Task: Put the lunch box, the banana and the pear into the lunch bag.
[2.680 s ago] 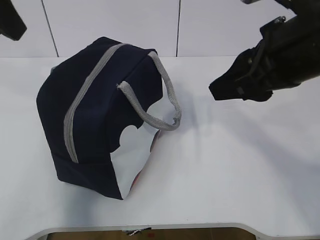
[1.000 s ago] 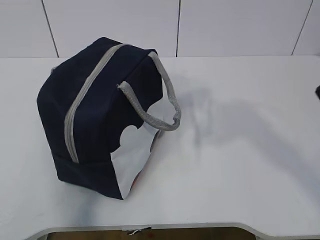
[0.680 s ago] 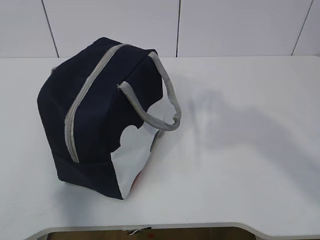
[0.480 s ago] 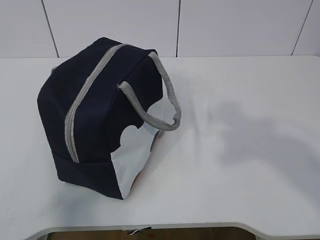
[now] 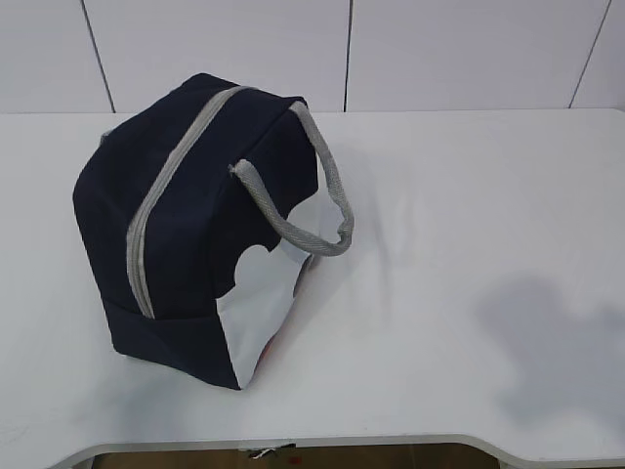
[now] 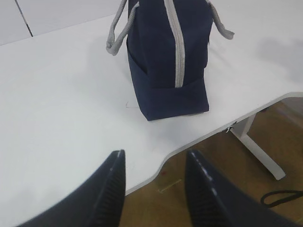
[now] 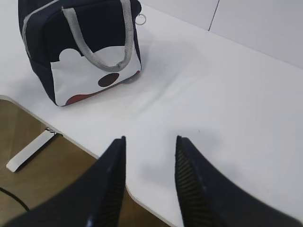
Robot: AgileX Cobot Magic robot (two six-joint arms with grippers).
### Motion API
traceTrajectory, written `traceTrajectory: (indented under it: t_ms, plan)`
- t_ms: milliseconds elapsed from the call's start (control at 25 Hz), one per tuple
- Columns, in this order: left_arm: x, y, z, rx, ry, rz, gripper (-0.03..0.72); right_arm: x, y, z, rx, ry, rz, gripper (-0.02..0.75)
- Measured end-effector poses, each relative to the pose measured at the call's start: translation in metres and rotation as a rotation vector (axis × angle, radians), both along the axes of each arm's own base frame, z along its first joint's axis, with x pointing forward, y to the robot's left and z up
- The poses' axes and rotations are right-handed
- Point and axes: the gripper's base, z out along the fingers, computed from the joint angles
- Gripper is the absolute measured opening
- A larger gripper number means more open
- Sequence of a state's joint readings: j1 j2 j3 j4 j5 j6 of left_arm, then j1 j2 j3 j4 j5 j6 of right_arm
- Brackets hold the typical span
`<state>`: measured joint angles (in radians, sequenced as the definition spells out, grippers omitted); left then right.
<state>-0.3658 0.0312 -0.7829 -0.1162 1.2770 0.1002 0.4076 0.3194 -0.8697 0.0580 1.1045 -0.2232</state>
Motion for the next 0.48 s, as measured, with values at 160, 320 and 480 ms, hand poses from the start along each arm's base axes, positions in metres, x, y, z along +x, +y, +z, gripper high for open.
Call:
traceTrajectory:
  t_ms: [160,320,480]
  plan:
    - [0.006,-0.002,-0.009,0.013,0.035,0.0,0.316,-0.011,-0.009,-0.02,0.004,-0.036,-0.041,0.302]
    - [0.013,-0.006,-0.027,0.03,0.095,-0.007,0.316,-0.02,-0.014,-0.044,0.002,-0.056,-0.053,0.301]
    - [0.02,-0.008,-0.038,0.043,0.119,0.0,0.316,-0.028,-0.019,-0.063,0.011,-0.08,-0.063,0.301]
